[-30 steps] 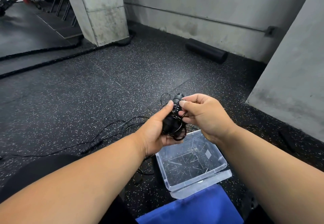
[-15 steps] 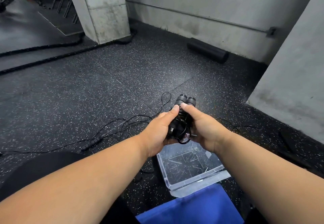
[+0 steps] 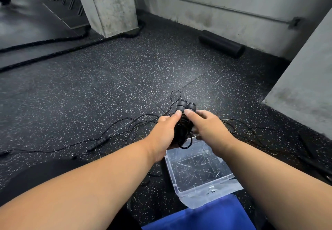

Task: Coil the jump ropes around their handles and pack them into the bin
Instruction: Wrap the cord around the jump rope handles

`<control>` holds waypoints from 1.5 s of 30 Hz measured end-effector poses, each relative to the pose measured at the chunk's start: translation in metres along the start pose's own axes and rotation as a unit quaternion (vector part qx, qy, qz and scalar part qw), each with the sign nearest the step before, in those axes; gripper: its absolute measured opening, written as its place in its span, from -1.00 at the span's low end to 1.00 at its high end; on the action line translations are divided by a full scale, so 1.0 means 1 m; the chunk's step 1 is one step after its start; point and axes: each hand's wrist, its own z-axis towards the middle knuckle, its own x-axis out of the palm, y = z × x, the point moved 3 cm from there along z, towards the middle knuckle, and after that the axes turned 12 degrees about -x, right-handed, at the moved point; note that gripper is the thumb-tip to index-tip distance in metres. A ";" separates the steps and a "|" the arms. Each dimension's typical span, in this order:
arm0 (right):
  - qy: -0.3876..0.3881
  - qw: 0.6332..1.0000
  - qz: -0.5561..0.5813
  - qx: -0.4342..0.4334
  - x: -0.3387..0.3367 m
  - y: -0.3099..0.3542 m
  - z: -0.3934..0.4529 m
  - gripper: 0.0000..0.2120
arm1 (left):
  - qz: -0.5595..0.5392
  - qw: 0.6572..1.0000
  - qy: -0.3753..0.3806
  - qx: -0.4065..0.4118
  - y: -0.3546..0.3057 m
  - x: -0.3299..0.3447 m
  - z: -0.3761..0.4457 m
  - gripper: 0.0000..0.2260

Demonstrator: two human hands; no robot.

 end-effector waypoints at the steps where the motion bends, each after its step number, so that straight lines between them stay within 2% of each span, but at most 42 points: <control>1: -0.029 0.999 -0.036 -0.029 -0.003 0.000 0.005 -0.57 | -0.008 1.000 -0.024 0.001 0.000 0.000 0.004 -0.65; 3: -0.041 0.987 -0.128 -0.089 -0.006 0.004 0.012 -0.75 | -0.021 0.998 -0.055 0.010 0.002 0.000 0.010 -0.64; 4: -0.035 0.980 -0.166 -0.109 -0.005 0.006 0.016 -0.76 | -0.028 0.998 -0.060 0.016 0.000 0.000 0.013 -0.66; 5: -0.033 0.973 -0.193 -0.120 -0.005 0.005 0.021 -0.70 | -0.034 0.997 -0.066 0.020 -0.001 0.000 0.015 -0.68; 7: -0.061 0.974 -0.185 -0.114 -0.005 0.005 0.030 -0.59 | -0.027 0.996 -0.078 0.036 -0.004 0.001 0.018 -0.72; 9: -0.090 0.977 -0.162 -0.103 -0.006 0.004 0.035 -0.57 | 0.014 0.992 -0.102 0.068 -0.005 0.001 0.022 -0.70; 12: -0.097 0.979 -0.156 -0.089 -0.006 0.001 0.039 -0.59 | -0.009 0.987 -0.142 0.069 -0.004 0.002 0.019 -0.52; 14: -0.115 0.988 -0.073 -0.065 -0.004 -0.001 0.040 -0.62 | -0.087 0.985 -0.146 0.032 -0.001 0.004 0.021 -0.47; 17: -0.133 0.988 0.080 -0.001 0.003 -0.001 0.043 -0.69 | -0.154 0.980 -0.127 0.017 -0.008 0.005 0.027 -0.69; 21: -0.166 0.948 0.268 0.044 0.009 -0.001 0.052 -0.76 | -0.179 0.976 -0.122 0.036 -0.020 0.004 0.039 -0.78; 25: -0.172 0.925 0.327 0.089 0.011 -0.006 0.058 -0.76 | -0.148 0.980 -0.119 0.055 -0.023 0.002 0.046 -0.73; 32: -0.044 0.979 0.178 0.092 0.000 -0.016 0.066 -0.80 | -0.024 0.998 -0.059 0.029 -0.013 0.005 0.053 -0.57; 35: -0.052 0.986 0.134 0.083 0.003 -0.023 0.064 -0.68 | 0.022 0.999 -0.039 0.026 -0.008 0.009 0.050 -0.40; 37: -0.062 0.985 0.136 0.084 0.004 -0.029 0.061 -0.58 | 0.038 0.999 -0.024 0.018 -0.006 0.011 0.047 -0.31; 41: 0.017 0.983 0.151 0.107 0.005 -0.030 0.055 -0.45 | 0.043 0.999 -0.025 -0.001 -0.004 0.007 0.051 -0.44; 42: 0.036 0.983 0.148 0.106 0.005 -0.030 0.055 -0.45 | 0.042 0.999 -0.025 -0.006 -0.003 0.004 0.052 -0.41; 45: 0.083 0.979 0.164 0.093 0.005 -0.030 0.053 -0.62 | 0.046 0.998 -0.029 -0.024 -0.004 -0.001 0.050 -0.35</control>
